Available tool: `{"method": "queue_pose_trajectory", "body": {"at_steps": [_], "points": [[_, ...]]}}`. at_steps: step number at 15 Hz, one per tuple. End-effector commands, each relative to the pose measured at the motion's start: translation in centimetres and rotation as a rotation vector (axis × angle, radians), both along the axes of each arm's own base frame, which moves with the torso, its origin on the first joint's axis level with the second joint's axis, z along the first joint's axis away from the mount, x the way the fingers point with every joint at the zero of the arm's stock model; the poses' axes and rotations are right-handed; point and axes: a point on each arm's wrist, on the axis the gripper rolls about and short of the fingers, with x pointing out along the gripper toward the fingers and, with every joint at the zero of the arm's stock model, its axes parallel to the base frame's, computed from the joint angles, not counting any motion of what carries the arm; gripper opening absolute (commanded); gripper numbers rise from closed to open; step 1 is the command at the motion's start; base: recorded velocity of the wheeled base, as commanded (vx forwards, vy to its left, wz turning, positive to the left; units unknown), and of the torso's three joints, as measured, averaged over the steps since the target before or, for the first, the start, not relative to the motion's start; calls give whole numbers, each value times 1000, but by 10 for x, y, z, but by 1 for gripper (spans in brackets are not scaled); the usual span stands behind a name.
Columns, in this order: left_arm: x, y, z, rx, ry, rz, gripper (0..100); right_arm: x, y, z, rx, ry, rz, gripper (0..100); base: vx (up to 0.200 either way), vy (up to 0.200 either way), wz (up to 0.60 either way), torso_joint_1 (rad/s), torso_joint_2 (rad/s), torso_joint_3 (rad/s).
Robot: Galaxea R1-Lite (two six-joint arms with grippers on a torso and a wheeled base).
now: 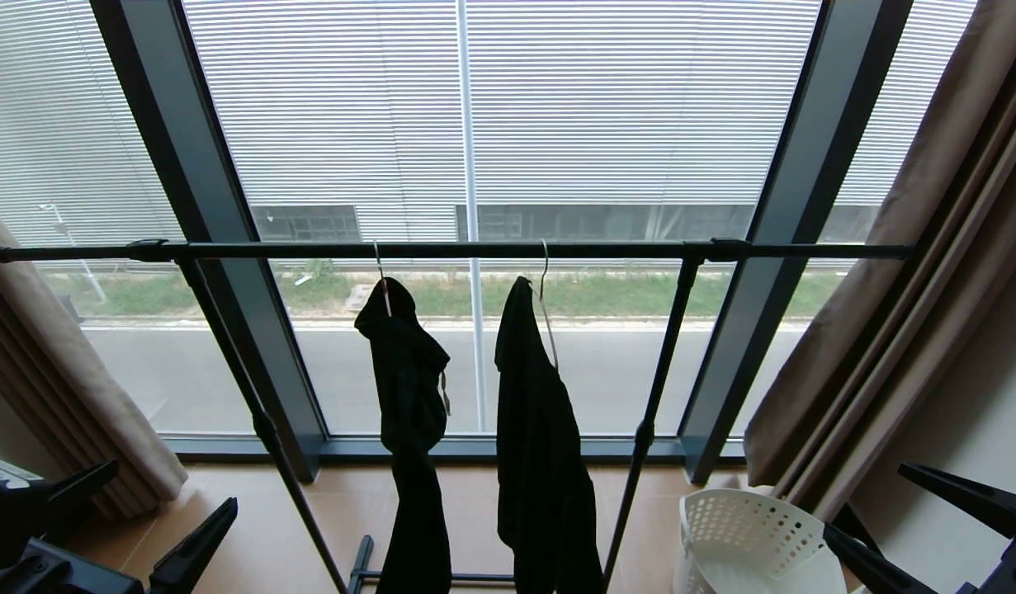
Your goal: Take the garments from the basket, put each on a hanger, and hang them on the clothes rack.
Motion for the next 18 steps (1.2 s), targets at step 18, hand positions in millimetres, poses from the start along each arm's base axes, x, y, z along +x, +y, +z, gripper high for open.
{"method": "queue_pose_trajectory", "body": {"at_steps": [18], "points": [[-109, 27, -50, -180, -39, 4, 100, -47, -21, -15, 3, 56, -136, 100, 0, 0, 0, 0, 0, 0]]}}
